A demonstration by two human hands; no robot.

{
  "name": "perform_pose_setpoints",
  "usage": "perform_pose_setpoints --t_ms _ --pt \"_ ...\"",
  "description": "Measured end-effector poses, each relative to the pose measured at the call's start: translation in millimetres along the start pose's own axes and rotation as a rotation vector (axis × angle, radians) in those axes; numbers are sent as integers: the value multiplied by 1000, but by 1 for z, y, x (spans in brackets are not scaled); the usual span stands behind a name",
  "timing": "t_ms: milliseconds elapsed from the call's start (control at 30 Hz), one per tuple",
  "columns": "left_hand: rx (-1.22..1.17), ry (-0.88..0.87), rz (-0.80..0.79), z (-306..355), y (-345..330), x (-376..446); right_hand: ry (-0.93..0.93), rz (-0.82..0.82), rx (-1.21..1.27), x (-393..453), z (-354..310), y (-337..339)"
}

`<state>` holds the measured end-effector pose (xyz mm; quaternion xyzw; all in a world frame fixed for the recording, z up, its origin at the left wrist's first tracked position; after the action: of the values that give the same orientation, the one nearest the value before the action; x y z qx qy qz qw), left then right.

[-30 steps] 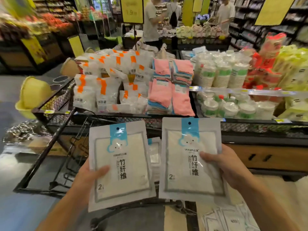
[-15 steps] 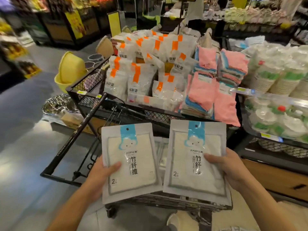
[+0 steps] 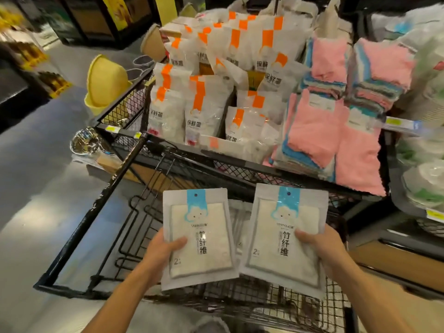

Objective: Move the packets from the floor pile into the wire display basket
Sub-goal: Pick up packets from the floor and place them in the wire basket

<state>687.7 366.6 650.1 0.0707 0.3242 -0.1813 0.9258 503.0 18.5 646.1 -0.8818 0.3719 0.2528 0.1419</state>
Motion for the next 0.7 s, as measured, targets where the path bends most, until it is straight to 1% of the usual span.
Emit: perform_pose_setpoints --t_ms 167,333,600,700 --pt "31 85 -23 -18 -2 64 -94 44 -60 34 33 -4" --pt "84 116 -56 -37 -8 128 -167 81 -125 67 58 -15" --pt "143 172 -124 -68 -18 209 -284 188 -271 121 93 -46" --pt "230 169 -147 -74 -21 231 -304 224 -365 141 108 -54"
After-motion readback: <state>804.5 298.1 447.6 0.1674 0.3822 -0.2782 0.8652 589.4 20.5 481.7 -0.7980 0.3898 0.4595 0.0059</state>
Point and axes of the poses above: each hand's wrist, its own x-axis towards the middle knuckle, its own y-axis out of the back of the hand, z = x × y, the point moved 4 cm from there along x, towards the middle knuckle, and after that the axes turned 2 degrees about y, right-handed, at the moved point
